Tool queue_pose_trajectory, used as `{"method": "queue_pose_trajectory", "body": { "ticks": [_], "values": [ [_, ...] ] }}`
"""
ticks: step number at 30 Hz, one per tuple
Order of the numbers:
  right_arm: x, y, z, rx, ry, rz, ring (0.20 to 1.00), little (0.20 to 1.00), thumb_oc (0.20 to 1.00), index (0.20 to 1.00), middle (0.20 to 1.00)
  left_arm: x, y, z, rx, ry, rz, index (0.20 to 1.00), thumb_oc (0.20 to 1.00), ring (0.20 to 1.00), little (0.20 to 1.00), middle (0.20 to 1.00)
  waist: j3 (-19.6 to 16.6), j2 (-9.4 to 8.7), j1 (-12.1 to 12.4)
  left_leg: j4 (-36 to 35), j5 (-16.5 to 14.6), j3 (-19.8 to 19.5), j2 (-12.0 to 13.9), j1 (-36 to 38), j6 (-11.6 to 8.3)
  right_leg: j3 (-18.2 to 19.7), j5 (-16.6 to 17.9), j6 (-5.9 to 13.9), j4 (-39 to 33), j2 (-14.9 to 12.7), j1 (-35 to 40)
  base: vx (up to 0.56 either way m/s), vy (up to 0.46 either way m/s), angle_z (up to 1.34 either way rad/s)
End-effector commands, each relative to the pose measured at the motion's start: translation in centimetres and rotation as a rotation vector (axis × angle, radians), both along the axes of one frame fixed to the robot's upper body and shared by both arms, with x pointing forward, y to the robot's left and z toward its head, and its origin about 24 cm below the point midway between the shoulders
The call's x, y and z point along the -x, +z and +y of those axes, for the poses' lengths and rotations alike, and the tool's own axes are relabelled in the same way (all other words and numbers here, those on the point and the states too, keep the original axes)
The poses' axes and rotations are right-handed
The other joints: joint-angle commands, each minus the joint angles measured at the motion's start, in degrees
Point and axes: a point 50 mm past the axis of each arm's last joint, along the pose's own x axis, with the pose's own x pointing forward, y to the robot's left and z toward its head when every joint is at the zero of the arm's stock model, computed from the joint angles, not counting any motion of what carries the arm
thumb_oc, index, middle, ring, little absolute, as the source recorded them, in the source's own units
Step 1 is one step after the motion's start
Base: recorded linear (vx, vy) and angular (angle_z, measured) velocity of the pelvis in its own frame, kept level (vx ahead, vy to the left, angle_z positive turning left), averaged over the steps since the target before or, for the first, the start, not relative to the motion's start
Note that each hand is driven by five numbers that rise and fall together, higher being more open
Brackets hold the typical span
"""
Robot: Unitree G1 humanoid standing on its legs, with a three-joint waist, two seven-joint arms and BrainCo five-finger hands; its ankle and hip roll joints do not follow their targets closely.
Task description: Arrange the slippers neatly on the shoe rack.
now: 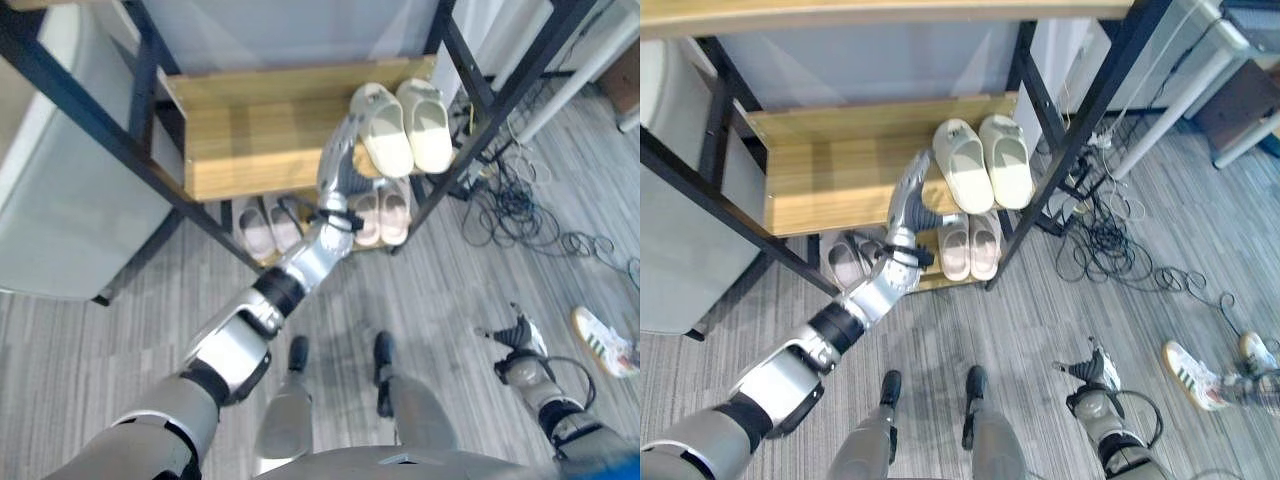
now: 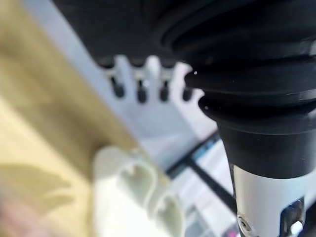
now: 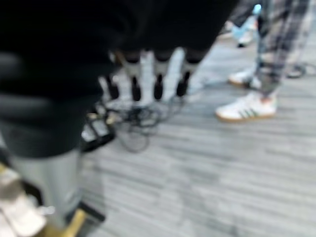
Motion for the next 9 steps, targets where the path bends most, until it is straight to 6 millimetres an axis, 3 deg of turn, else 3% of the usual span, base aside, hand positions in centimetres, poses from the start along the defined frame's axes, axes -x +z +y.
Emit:
{"method": "queue_pose_trajectory", "body": {
  "ticks": [1, 2, 3, 4, 5, 7, 8, 9],
  "values": [
    [2.3, -0.4, -1.2, 0.03, -0.054, 0.032, 1.0, 1.0, 1.0, 1.0, 1.0, 1.8, -0.6, 1.0, 0.172, -0.153, 0.076, 1.0, 1.0, 1.0, 1.0, 1.0, 1.6, 1.61, 2.0, 2.1, -3.2, 1.6, -0.2, -1.7, 1.04, -0.9, -6.6, 2.61, 4.7, -1.6, 1.2, 0.11, -0.051, 0.1],
    [2.8, -0.5, -1.5, 0.03, -0.071, 0.035, 1.0, 1.0, 1.0, 1.0, 1.0, 3.3, -2.5, 2.3, 0.222, -0.161, 0.156, 1.0, 1.0, 1.0, 1.0, 1.0, 1.3, 2.15, 2.5, 2.0, -3.0, 1.3, -0.3, -1.3, 1.15, -1.2, -6.6, 2.63, 4.3, -1.6, 1.7, 0.12, -0.067, -0.04],
    [4.5, -1.0, -1.8, 0.028, -0.095, 0.066, 1.0, 1.0, 1.0, 1.0, 1.0, 8.2, -7.6, 6.3, 0.376, -0.139, 0.411, 1.0, 1.0, 1.0, 1.0, 1.0, 0.4, 2.97, 3.2, 1.0, -3.0, 1.2, 0.0, 0.8, 1.19, -1.6, -6.9, 2.67, 3.1, -1.3, 4.0, 0.12, -0.07, -0.06],
    [5.0, -1.2, -1.9, 0.024, -0.108, 0.072, 1.0, 1.0, 1.0, 1.0, 1.0, 10.6, -9.8, 8.0, 0.424, -0.091, 0.526, 1.0, 1.0, 1.0, 1.0, 1.0, 0.1, 3.33, 3.7, 0.8, -3.0, 1.0, 0.0, 1.6, 1.22, -1.8, -7.0, 2.68, 2.9, -1.2, 4.8, 0.19, -0.113, -0.16],
    [6.1, -1.9, -1.5, -0.01, -0.116, 0.106, 1.0, 1.0, 1.0, 1.0, 1.0, 16.0, -15.7, 10.4, 0.493, 0.042, 0.828, 1.0, 1.0, 1.0, 1.0, 1.0, -0.8, 3.77, 4.7, 0.2, -3.1, 0.7, 0.2, 3.2, 1.2, -2.1, -7.6, 2.55, 2.1, -1.0, 6.8, 0.17, -0.094, 0.02],
    [7.2, -2.9, -0.9, -0.067, -0.128, 0.163, 1.0, 1.0, 1.0, 1.0, 1.0, 21.3, -20.9, 11.6, 0.456, 0.173, 1.127, 1.0, 1.0, 1.0, 1.0, 1.0, -2.1, 3.91, 5.4, -0.6, -3.1, 0.4, 0.3, 5.0, 1.03, -2.5, -8.1, 2.42, 0.9, -0.7, 8.7, 0.18, -0.086, 0.2],
    [8.0, -3.5, -0.5, -0.128, -0.169, 0.193, 1.0, 1.0, 1.0, 1.0, 1.0, 25.6, -24.1, 13.5, 0.41, 0.386, 1.332, 1.0, 1.0, 1.0, 1.0, 1.0, -3.2, 3.8, 6.2, -1.1, -2.9, -0.3, 0.4, 5.5, 0.84, -3.1, -8.5, 2.26, 0.3, -0.5, 9.7, 0.15, -0.077, 0.45],
    [8.5, -3.7, -0.4, -0.155, -0.19, 0.201, 1.0, 1.0, 1.0, 1.0, 1.0, 28.2, -25.1, 14.3, 0.338, 0.47, 1.427, 1.0, 1.0, 1.0, 1.0, 1.0, -3.8, 3.72, 6.4, -1.4, -2.9, -0.5, 0.4, 5.9, 0.77, -3.3, -8.7, 2.15, 0.0, -0.4, 10.2, 0.15, -0.09, 0.52]
  ]
}}
